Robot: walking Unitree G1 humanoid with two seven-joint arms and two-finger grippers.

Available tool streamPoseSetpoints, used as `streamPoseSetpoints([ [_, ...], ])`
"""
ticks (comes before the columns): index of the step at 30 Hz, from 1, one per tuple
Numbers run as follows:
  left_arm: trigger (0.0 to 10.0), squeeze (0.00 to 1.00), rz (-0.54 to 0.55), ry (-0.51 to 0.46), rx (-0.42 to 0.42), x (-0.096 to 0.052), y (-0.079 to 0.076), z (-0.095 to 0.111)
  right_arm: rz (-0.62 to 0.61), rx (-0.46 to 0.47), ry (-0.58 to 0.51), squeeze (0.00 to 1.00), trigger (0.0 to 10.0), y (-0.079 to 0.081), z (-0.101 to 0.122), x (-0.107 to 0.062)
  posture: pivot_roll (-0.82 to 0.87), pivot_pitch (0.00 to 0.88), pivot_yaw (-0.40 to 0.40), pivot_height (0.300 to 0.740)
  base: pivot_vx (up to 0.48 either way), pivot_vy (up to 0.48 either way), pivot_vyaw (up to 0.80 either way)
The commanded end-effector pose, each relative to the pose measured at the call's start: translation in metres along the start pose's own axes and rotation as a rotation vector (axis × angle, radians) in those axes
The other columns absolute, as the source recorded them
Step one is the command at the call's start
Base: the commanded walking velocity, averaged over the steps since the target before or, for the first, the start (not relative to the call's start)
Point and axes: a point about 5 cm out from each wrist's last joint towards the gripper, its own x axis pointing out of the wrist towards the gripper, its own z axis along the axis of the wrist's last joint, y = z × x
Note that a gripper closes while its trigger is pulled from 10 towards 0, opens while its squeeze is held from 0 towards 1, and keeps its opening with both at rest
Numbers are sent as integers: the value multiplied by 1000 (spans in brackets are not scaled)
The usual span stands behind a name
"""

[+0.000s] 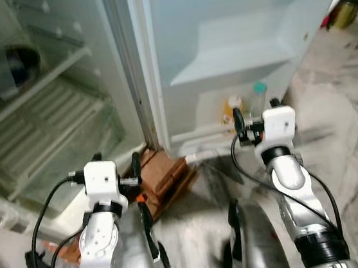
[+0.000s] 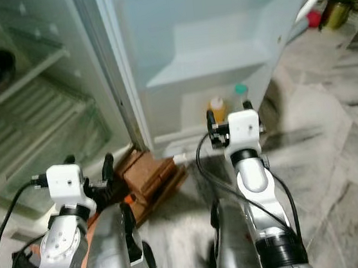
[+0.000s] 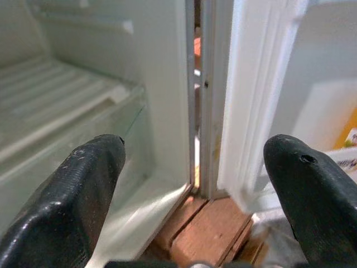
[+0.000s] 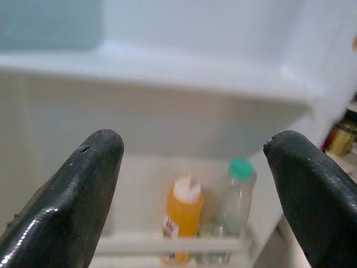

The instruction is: Restocking fridge

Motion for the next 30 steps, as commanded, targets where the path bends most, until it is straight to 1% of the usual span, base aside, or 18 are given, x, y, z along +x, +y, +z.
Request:
streamPoseSetpoints([
  [1,10000,0,13,-5,15,0,1,-1,19,-2,4,0,10000,3,0,4,91,96,-30,661,0,0,0],
  [6,10000,0,25,-5,13,2,2,-1,23,13,12,0,10000,5,1,6,87,97,-37,701,0,0,0],
  [8,10000,0,6,-3,13,3,-1,-1,-16,80,68,0,10000,3,-6,5,91,100,-44,721,0,0,0],
  [9,10000,0,6,-3,13,3,-1,-1,-16,80,68,0,10000,3,-6,5,91,100,-44,721,0,0,0],
  [10,10000,0,4,-11,14,5,-2,1,-35,98,92,0,10000,1,-10,4,91,102,-43,731,0,0,0],
  [11,10000,0,5,-14,17,7,-2,2,-40,97,103,0,10000,0,-13,2,89,101,-40,740,0,0,0],
  [15,10000,0,7,-7,13,7,-2,1,-50,94,123,0,10000,0,-16,1,88,102,-38,740,0,0,0],
  [16,10000,0,-2,1,24,7,-3,-1,-76,129,151,0,10000,-1,-19,0,86,104,-36,740,0,0,0],
  [17,10000,0,-6,5,28,7,-3,-2,-86,112,176,0,10000,-2,-21,1,85,104,-35,740,0,0,0],
  [18,10000,0,-6,5,28,7,-3,-2,-86,112,176,0,10000,-2,-21,1,85,104,-35,740,0,0,0],
  [21,10000,0,-21,20,24,7,-6,-3,-98,128,226,0,10000,-1,-28,0,87,107,-34,740,0,0,0],
  [22,10000,0,-25,18,30,7,-7,-3,-101,116,258,0,10000,1,-33,-2,88,107,-34,740,0,0,0],
  [24,10000,0,-24,28,41,6,-7,-4,-96,113,281,0,10000,4,-36,-3,90,110,-32,740,0,0,0],
  [26,10000,0,-14,31,55,6,-5,-5,-99,111,291,0,10000,7,-36,-3,90,110,-31,740,0,-127,0],
  [27,10000,0,-15,30,51,5,-5,-5,-84,147,290,0,10000,10,-34,-3,90,113,-30,740,0,-480,0],
  [30,10000,0,-19,31,52,5,-5,-5,-17,117,245,0,10000,13,-29,-3,93,115,-28,740,0,-480,0],
])
